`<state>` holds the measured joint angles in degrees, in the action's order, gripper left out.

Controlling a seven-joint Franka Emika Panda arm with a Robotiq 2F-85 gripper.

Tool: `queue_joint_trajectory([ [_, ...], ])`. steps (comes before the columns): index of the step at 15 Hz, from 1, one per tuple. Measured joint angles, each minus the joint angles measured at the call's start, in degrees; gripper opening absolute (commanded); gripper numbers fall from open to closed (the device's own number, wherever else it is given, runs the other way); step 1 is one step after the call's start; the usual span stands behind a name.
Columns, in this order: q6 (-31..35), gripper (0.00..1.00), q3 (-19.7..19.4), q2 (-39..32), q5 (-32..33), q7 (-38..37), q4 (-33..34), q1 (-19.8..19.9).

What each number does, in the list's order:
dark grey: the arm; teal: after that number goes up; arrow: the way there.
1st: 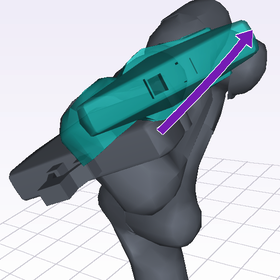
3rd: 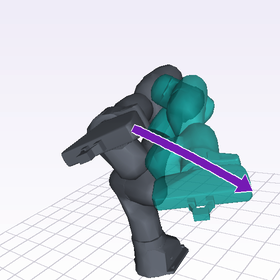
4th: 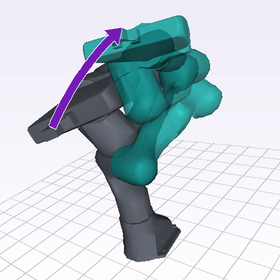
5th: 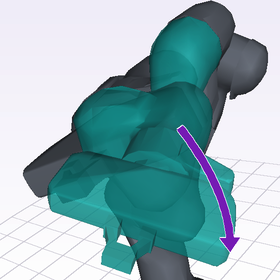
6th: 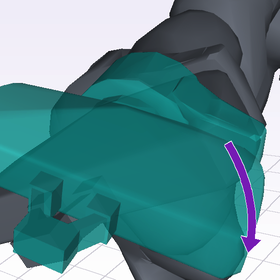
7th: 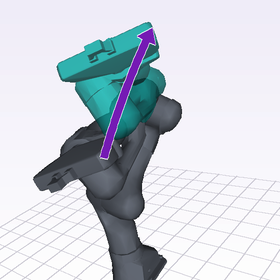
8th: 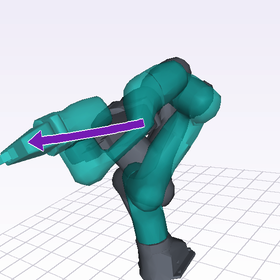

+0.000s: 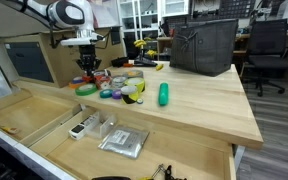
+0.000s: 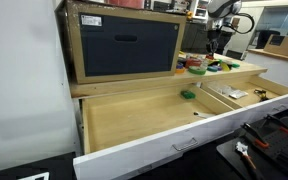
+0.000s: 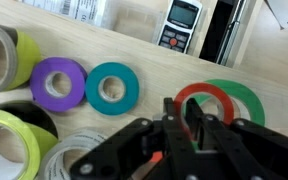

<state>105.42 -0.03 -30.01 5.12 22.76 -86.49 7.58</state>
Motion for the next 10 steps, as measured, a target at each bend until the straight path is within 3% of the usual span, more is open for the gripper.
queue_joint_trajectory([
  [10,-9.31,0.04,-1.18,-13.53,0.15,-8.78,16.54,-0.08],
])
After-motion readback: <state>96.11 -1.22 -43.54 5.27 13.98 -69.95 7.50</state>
